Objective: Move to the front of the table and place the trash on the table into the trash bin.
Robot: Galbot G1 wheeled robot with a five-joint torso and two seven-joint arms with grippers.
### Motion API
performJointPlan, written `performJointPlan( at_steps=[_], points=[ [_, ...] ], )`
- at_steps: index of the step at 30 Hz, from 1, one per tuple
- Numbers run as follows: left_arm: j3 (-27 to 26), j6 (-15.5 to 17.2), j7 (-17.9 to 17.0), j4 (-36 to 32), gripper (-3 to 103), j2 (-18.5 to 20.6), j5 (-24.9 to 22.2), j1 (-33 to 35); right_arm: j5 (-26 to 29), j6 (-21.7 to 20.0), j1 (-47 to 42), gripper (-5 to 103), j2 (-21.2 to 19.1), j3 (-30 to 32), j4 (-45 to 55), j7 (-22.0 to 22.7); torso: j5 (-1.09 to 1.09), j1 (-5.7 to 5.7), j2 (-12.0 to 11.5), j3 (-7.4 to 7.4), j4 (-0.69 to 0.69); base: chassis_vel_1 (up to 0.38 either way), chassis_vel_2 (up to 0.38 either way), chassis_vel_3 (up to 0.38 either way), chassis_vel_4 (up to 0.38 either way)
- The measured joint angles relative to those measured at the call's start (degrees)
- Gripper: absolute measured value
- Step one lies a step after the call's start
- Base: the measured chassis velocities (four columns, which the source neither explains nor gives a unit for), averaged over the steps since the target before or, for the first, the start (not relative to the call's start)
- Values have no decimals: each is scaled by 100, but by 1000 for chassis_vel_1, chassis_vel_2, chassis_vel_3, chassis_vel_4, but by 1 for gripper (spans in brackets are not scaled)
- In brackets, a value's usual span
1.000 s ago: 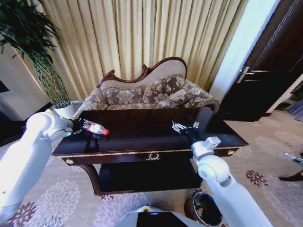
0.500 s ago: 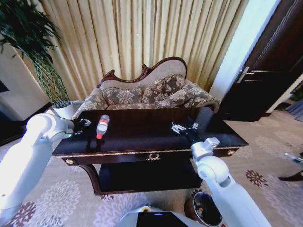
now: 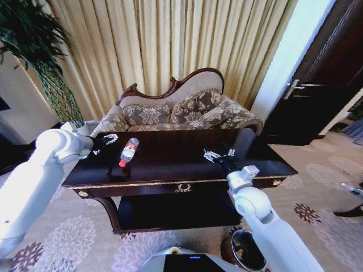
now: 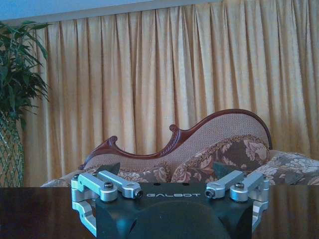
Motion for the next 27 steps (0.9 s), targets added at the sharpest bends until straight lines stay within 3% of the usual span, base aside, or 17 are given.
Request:
performJointPlan(
  at_steps=[10,14,15,17,18,23,26,27],
  points=[
    [608,171,-118,491,100,120,-232,-503,-43,31,16,100,3,-18,-67,-6,-1,0,0,0,-2,0,0,0,0],
    [1034,188,152,666,100,257,-198,-805,-59,69,39,100,-1,-16,-118,-12,0,0,0,0,-1,0,0,0,0],
    [1150,194,350,667,100,285,-58,-879,-69,78,40,100,8,-16,-137,-14,0,0,0,0,-3,0,0,0,0],
    [1186,201,422,658,100,293,13,-893,-74,83,39,100,12,-16,-144,-15,1,0,0,1,-3,0,0,0,0],
    [1247,209,624,570,100,290,285,-910,-106,97,21,100,29,-14,-162,-22,0,0,-1,0,-2,0,0,0,0],
    [1171,209,785,402,100,232,572,-824,-143,120,-14,100,58,-5,-183,-31,0,0,0,0,-2,0,0,0,0],
    [1167,210,1130,332,100,298,1119,-712,-166,144,-19,100,74,-6,-206,-46,0,0,0,0,-3,0,0,0,0],
    [1241,211,1343,307,100,364,1570,-665,-175,148,-18,100,89,-20,-217,-50,0,0,0,0,0,0,0,0,0]
  ],
)
